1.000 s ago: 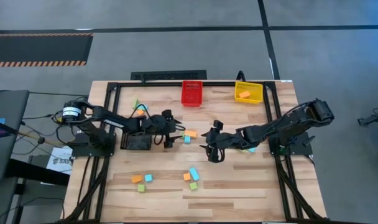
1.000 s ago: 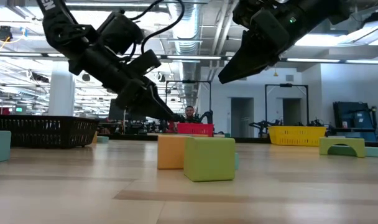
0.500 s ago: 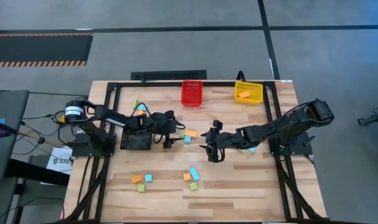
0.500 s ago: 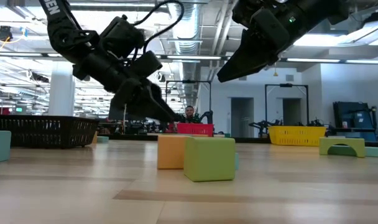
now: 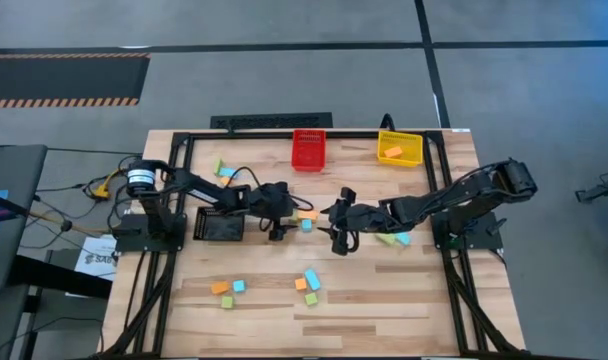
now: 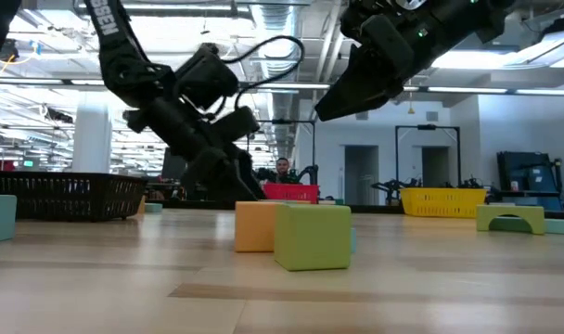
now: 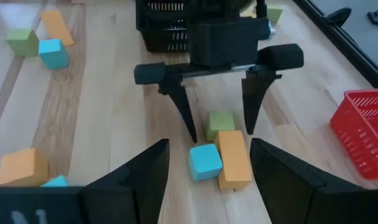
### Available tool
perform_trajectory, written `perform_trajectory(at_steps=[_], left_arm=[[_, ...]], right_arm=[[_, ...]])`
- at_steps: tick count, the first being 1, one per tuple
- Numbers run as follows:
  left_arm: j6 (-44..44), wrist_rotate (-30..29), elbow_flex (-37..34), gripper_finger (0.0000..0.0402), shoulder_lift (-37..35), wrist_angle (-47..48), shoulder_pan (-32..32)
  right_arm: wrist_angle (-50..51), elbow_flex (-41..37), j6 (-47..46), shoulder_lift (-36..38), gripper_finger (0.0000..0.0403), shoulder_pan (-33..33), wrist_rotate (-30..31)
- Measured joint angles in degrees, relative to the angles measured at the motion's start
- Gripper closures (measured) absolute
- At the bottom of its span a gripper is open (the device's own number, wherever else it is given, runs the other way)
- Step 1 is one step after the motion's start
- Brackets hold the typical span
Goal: Sort & place blocks by color
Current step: Put the green block into the black bin
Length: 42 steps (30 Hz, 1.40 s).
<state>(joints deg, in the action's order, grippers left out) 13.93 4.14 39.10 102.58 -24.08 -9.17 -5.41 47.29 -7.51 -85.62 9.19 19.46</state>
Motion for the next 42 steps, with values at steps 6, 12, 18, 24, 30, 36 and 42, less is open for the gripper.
perform_trajectory(at_steps=[6,12,18,24,30,36,42], left_arm=[[-0.67,0.09,0.28,0.0084,-0.39,2.16,-0.25],[-1.75,0.58,0.3,0.0091,-0.32,4.65,-0.83],[-1.55,1.21,0.28,0.0153,-0.3,4.22,-0.82],[-0.55,0.82,0.21,0.0258,-1.11,4.65,-0.81],[-0.15,-1.44,0.23,0.03,-11.1,10.92,-0.79],[-4.38,-5.49,0.24,0.03,-27.43,29.4,2.15],[-22.71,-23.61,-0.9,0.03,-39.05,47.0,11.76]], right_arm=[[0.28,0.0,0.26,0.0,0.0159,0.18,-0.22],[0.24,0.0,0.55,0.0,0.0159,0.02,-0.2],[0.24,0.0,0.49,0.0,0.0159,0.02,-0.15],[0.22,0.0,0.44,0.0,0.0159,0.02,-0.04],[0.22,0.0,0.44,0.0,0.0159,0.02,-0.04],[-0.36,0.0,0.48,0.0,0.0159,0.02,-0.04],[-4.29,0.0,6.31,0.0,0.0159,0.0,-0.04]])
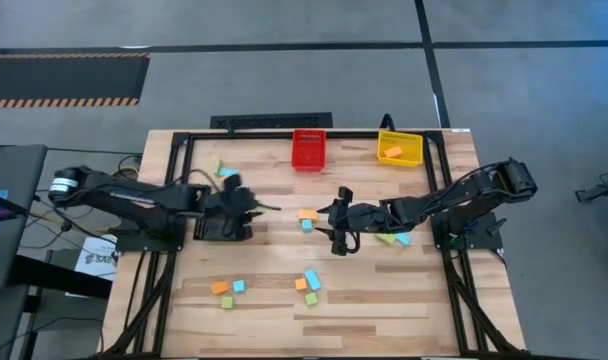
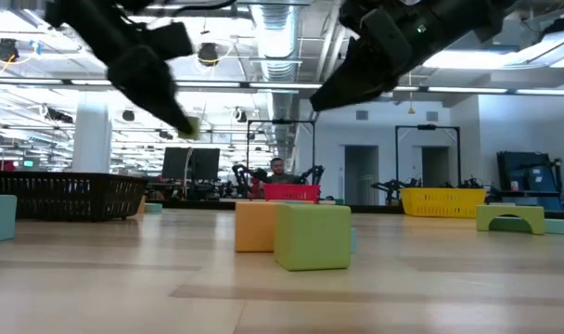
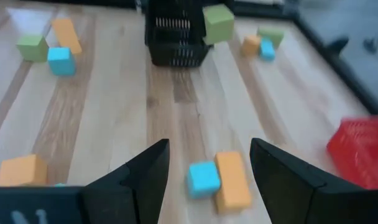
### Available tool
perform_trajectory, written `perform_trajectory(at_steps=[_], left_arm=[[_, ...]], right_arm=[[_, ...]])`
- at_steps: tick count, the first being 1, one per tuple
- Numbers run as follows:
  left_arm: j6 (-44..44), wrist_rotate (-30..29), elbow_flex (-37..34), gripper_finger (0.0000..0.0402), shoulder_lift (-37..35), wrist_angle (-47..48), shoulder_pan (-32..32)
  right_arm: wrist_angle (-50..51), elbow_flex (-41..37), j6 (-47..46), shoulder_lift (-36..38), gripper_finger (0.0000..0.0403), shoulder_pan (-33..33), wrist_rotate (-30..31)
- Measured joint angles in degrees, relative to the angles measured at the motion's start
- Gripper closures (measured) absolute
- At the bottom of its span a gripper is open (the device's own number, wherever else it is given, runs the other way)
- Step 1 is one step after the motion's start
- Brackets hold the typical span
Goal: Sort & place blocks by color
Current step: Put the green block into the black bin, then put the blue block into the red bin
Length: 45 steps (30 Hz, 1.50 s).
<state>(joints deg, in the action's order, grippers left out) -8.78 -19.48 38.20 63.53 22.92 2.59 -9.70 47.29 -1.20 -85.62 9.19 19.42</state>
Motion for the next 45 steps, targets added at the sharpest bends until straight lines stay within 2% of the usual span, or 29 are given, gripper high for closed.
perform_trajectory(at_steps=[2,5,8,13,19,27,31,33,40,42,45], left_arm=[[-8.79,-4.61,-0.04,0.03,-2.3,4.29,3.63],[-19.67,-7.67,-0.04,0.03,-4.94,9.39,8.2],[-29.22,-8.61,-0.04,0.03,-6.55,13.07,11.94],[-41.27,-7.99,-0.04,0.03,-6.91,19.31,16.09],[-50.15,-1.62,-0.02,0.03,-6.89,26.45,16.72],[-59.43,0.23,-0.04,0.03,-6.87,37.4,16.56],[-61.13,3.21,-0.02,0.0299,-6.31,38.06,14.97],[-60.69,5.19,-0.02,0.0277,-5.8,37.62,14.11],[-55.66,4.81,-0.02,0.0129,-5.31,38.14,11.46],[-53.29,4.16,-0.02,0.0101,-5.43,38.12,10.8],[-49.42,4.0,-0.01,0.008,-5.43,37.56,9.69]], right_arm=[[-2.43,0.0,3.82,0.0,0.0159,-0.25,-0.03],[-5.97,0.0,9.11,0.0,0.0159,-1.06,-0.17],[-8.87,0.0,13.02,0.0,0.0159,-2.45,-1.39],[-9.21,0.0,13.36,0.0,0.0159,-5.36,-6.55],[-6.22,-0.01,13.38,-0.02,0.0159,-7.59,-7.59],[-5.66,-0.02,13.82,0.31,0.0159,-10.53,-8.39],[-5.7,-0.02,13.73,0.31,0.0159,-12.09,-10.39],[-5.75,-0.02,13.73,0.31,0.0159,-12.33,-10.68],[-5.45,-0.02,13.71,0.31,0.0159,-11.98,-10.99],[-5.14,-0.02,13.71,0.31,0.0159,-11.84,-11.03],[-4.73,-0.02,13.71,0.34,0.0159,-11.39,-11.04]])
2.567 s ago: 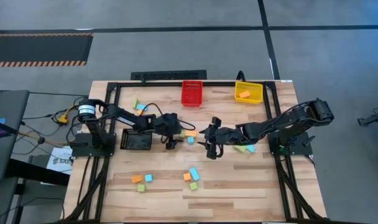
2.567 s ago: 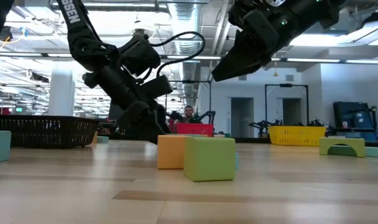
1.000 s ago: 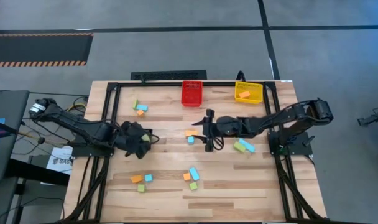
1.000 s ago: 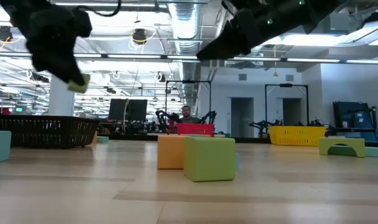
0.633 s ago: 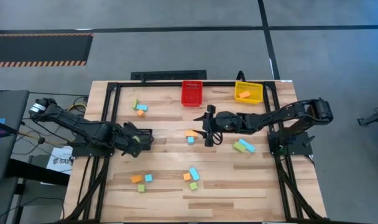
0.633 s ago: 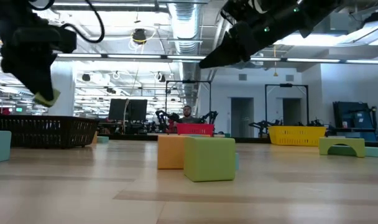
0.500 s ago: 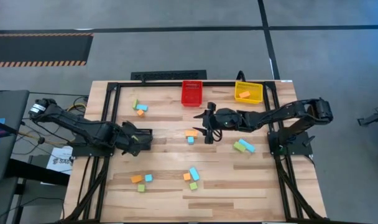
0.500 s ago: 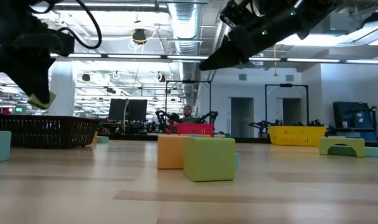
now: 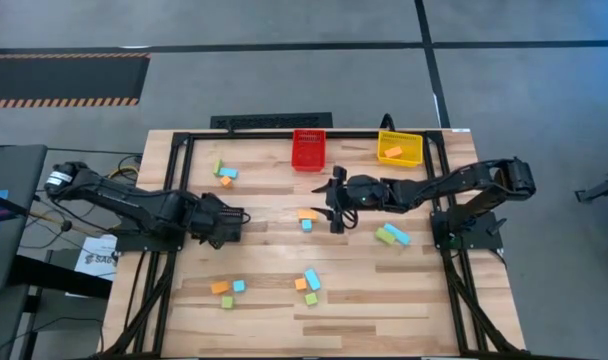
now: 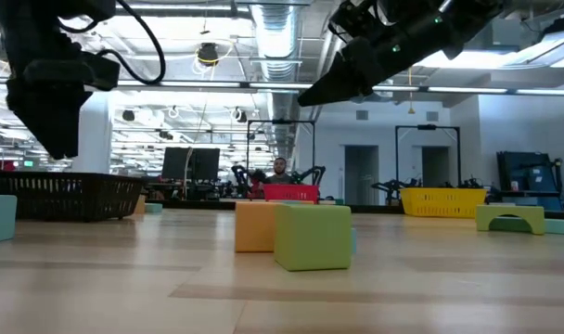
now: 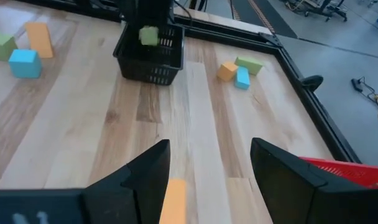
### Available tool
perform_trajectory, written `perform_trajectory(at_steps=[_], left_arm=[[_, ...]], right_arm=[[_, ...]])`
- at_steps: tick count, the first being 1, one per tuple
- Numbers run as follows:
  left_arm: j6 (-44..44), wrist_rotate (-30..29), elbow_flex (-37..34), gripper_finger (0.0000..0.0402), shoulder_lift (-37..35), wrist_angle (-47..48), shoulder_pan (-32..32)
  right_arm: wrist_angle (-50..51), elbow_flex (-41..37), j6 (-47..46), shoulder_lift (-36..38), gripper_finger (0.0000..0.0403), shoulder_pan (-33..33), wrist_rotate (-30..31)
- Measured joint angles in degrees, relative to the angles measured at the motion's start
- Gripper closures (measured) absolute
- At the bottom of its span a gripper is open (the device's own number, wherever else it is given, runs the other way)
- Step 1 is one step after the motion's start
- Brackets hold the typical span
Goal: Sort & place blocks by color
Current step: Put the blue block into the red bin
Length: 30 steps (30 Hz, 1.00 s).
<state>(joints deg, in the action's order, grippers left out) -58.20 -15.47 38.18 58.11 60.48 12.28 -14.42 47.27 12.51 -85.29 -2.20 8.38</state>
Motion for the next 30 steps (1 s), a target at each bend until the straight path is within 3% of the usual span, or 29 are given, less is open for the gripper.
perform_trajectory(at_steps=[4,8,11,16,19,22,24,30], left_arm=[[5.92,-3.32,1.67,0.008,0.0,-0.72,-2.03],[16.34,-12.87,3.83,0.0089,0.0,-6.85,-4.3],[25.06,-16.49,4.01,0.0096,-0.02,-15.9,-6.53],[37.39,-16.33,3.51,0.0106,0.0,-29.03,-12.84],[45.11,-8.64,0.18,0.0112,0.01,-40.78,-18.21],[50.47,7.27,-3.86,0.0118,0.07,-53.46,-23.66],[51.59,14.92,-5.9,0.0122,0.13,-59.46,-26.01],[48.89,16.33,-6.68,0.0137,0.13,-65.72,-28.45]], right_arm=[[2.92,0.04,0.0,2.16,0.0159,-0.08,-0.04],[4.83,0.0,0.82,4.05,0.0159,-1.35,-0.63],[4.79,0.02,3.25,4.89,0.0159,-4.1,-4.25],[1.65,0.02,4.33,4.36,0.0159,-11.61,-13.34],[-2.45,0.0,1.39,2.78,0.0159,-16.69,-17.49],[-6.32,0.62,-2.69,1.28,0.0159,-20.0,-19.07],[-4.69,2.41,-4.55,1.11,0.0159,-21.09,-20.52],[9.46,12.86,-7.15,1.13,0.0159,-22.41,-22.03]])
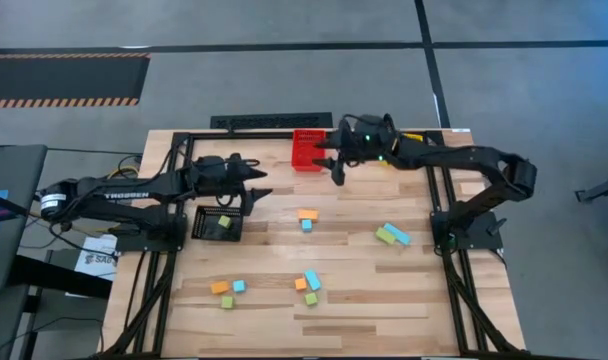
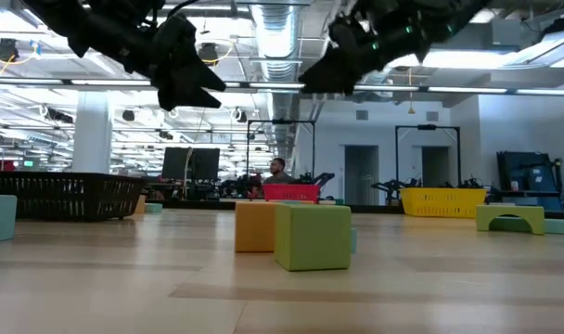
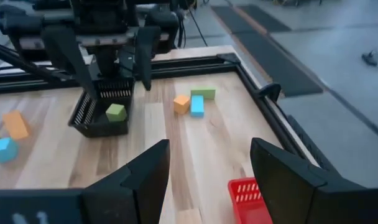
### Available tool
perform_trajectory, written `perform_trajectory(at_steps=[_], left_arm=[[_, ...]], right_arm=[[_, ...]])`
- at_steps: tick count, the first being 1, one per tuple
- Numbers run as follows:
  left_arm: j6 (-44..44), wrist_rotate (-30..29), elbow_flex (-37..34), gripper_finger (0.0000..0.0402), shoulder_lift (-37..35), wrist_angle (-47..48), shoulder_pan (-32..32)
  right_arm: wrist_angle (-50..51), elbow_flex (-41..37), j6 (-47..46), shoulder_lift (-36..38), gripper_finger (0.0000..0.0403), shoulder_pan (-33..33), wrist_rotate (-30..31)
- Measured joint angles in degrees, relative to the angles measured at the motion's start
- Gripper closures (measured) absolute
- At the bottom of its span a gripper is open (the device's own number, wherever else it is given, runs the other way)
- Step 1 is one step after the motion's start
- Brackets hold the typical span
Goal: Sort & place blocks by color
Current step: Put the blue block into the red bin
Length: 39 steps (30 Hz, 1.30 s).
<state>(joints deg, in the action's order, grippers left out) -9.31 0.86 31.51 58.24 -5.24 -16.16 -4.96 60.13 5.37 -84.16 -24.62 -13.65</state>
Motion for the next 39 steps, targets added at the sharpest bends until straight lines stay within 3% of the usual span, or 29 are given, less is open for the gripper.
perform_trajectory(at_steps=[7,12,15,17,21,28,34,39], left_arm=[[-10.36,-6.6,0.0,0.0143,0.0,-0.41,-0.07],[-15.36,-12.08,0.02,0.0143,0.0,0.62,-0.05],[-18.19,-17.82,1.39,0.0143,0.0,7.3,-1.0],[-18.4,-18.41,3.02,0.0143,0.0,11.62,-2.94],[-12.84,-14.89,4.89,0.0144,-0.02,19.19,-9.46],[-2.52,-1.95,5.03,0.0144,0.0,24.88,-19.21],[11.59,11.18,5.03,0.0144,0.0,25.23,-18.54],[15.03,12.03,5.03,0.0144,0.0,26.57,-15.78]], right_arm=[[26.51,13.57,-8.43,-0.65,0.0159,-4.0,3.34],[36.53,14.16,-14.56,-0.66,0.0159,-5.63,3.22],[38.65,14.18,-15.49,-1.21,0.0159,-4.12,3.28],[39.69,14.07,-17.48,-1.53,0.0159,-2.54,3.23],[38.98,14.18,-24.11,-1.36,0.0159,1.36,3.69],[39.4,14.15,-32.58,-1.4,0.0159,10.01,4.65],[39.35,14.15,-34.52,-1.4,0.0159,16.39,5.01],[39.88,14.15,-33.34,-1.4,0.0159,20.77,6.32]])
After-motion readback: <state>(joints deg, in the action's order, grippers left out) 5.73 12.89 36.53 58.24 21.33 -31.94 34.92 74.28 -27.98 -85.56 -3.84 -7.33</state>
